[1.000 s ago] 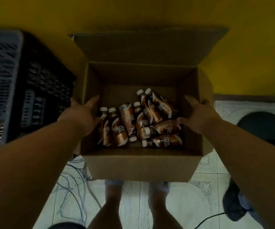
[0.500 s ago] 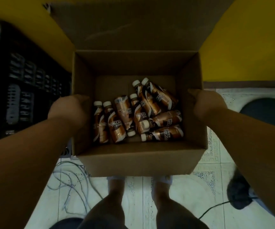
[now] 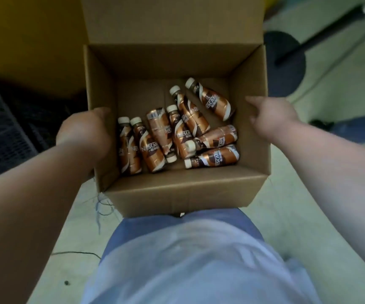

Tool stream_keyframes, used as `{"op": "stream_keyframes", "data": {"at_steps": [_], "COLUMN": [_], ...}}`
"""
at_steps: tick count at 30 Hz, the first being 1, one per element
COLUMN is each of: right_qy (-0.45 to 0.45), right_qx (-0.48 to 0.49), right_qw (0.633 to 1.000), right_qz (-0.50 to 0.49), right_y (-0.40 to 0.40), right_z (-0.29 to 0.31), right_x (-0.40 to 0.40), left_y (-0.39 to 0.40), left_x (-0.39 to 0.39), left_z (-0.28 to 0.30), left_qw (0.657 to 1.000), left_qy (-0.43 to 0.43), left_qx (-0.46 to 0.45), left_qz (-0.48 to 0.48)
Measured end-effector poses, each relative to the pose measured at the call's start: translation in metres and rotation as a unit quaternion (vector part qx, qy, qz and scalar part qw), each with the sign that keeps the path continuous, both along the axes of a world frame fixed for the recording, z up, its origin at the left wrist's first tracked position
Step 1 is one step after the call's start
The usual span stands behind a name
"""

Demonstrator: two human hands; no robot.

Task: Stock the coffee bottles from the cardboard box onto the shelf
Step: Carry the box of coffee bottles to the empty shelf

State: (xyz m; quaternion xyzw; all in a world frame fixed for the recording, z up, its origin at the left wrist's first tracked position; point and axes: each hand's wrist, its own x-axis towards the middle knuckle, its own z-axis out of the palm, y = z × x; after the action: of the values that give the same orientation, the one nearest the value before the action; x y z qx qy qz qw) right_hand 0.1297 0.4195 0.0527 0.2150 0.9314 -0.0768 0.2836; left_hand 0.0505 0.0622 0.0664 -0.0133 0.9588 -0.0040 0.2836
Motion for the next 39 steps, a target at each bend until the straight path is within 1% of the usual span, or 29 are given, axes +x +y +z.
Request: {"op": "stream_keyframes", "data": {"at_steps": [4, 7, 12, 15, 18, 21, 24, 26, 29, 31, 34, 35, 36, 37, 38, 39], "right_qy": [-0.004, 0.003, 0.018, 0.018, 0.016, 0.006, -0.009, -0.035, -0.058, -0.069, -0.085, -0.078, -0.063, -0.052, -0.045, -0.042], "right_qx": [0.019, 0.018, 0.014, 0.014, 0.022, 0.035, 0.039, 0.038, 0.041, 0.046, 0.056, 0.053, 0.049, 0.052, 0.056, 0.062], "right_qw": [0.993, 0.978, 0.934, 0.895, 0.852, 0.797, 0.743, 0.713, 0.688, 0.661, 0.637, 0.621, 0.596, 0.578, 0.565, 0.563], "right_qz": [-0.113, -0.207, -0.357, -0.445, -0.523, -0.602, -0.668, -0.699, -0.723, -0.746, -0.764, -0.778, -0.799, -0.813, -0.822, -0.823], "right_y": [0.015, 0.019, 0.017, 0.011, 0.002, -0.009, -0.017, -0.019, -0.018, -0.019, -0.009, -0.004, 0.002, 0.007, 0.013, 0.019], "right_z": [0.025, 0.034, 0.043, 0.047, 0.060, 0.078, 0.093, 0.105, 0.128, 0.144, 0.166, 0.176, 0.186, 0.192, 0.199, 0.203], "right_x": [0.090, 0.156, 0.277, 0.345, 0.419, 0.480, 0.522, 0.542, 0.558, 0.562, 0.567, 0.571, 0.576, 0.583, 0.590, 0.597], "left_y": [0.042, 0.085, 0.166, 0.215, 0.271, 0.330, 0.378, 0.410, 0.456, 0.489, 0.535, 0.548, 0.561, 0.573, 0.586, 0.597], "left_x": [0.004, 0.013, 0.058, 0.095, 0.144, 0.196, 0.236, 0.261, 0.293, 0.315, 0.340, 0.349, 0.358, 0.366, 0.375, 0.384], "left_z": [0.027, 0.046, 0.066, 0.072, 0.077, 0.083, 0.083, 0.081, 0.085, 0.094, 0.113, 0.119, 0.126, 0.131, 0.135, 0.138], "left_qw": [0.994, 0.979, 0.934, 0.903, 0.849, 0.783, 0.733, 0.693, 0.630, 0.583, 0.541, 0.527, 0.516, 0.508, 0.499, 0.492], "left_qy": [-0.014, -0.015, -0.017, -0.011, -0.021, -0.021, -0.040, -0.037, -0.032, -0.022, -0.005, -0.004, -0.003, -0.002, -0.001, 0.001], "left_qx": [0.036, 0.034, 0.025, 0.033, 0.054, 0.046, 0.059, 0.068, 0.088, 0.094, 0.118, 0.121, 0.126, 0.129, 0.133, 0.137], "left_qz": [-0.100, -0.200, -0.356, -0.428, -0.525, -0.620, -0.677, -0.717, -0.771, -0.807, -0.833, -0.841, -0.848, -0.852, -0.856, -0.860]}}
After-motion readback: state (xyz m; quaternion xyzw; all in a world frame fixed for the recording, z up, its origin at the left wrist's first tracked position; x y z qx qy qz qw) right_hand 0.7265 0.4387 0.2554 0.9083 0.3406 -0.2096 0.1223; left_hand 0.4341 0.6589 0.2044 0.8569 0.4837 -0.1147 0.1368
